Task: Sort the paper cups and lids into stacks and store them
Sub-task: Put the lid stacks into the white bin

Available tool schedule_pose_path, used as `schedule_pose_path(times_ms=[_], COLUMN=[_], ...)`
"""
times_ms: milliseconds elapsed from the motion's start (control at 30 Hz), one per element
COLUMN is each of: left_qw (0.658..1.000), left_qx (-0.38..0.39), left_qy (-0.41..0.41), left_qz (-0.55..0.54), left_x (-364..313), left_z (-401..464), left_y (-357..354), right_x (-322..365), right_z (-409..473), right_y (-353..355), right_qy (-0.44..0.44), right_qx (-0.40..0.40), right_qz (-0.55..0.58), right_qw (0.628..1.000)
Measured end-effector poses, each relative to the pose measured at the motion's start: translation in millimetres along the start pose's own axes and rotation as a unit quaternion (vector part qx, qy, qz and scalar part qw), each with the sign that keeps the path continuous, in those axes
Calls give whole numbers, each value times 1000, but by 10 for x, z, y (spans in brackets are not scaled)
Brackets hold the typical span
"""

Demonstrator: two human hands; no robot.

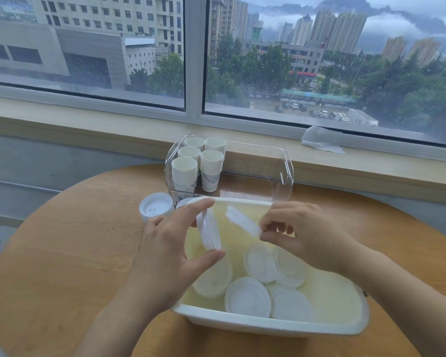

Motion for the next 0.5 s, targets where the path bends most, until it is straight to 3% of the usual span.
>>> schedule_pose_path(times_ms=[167,500], left_qw=[1000,999], left_qx=[0,7], left_qy=[-12,-44], left_qz=[-2,-30], left_x=[-84,-72], left_z=[14,25], left_y=[-10,-14], right_x=[163,549], right_z=[-37,91], right_y=[59,-128], right_qy=[-14,57], right_qx=[-13,45], right_qz=[59,183], right_qw=[998,980])
Point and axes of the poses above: each hand's wrist, its own z-axis towards the middle knuckle, its own y-axis out of the back of the hand, x = y × z, the point moved 9 cm from there along z, towards the middle knuckle, and after that the axes turned 8 degrees about x, right-handed, at the moved point
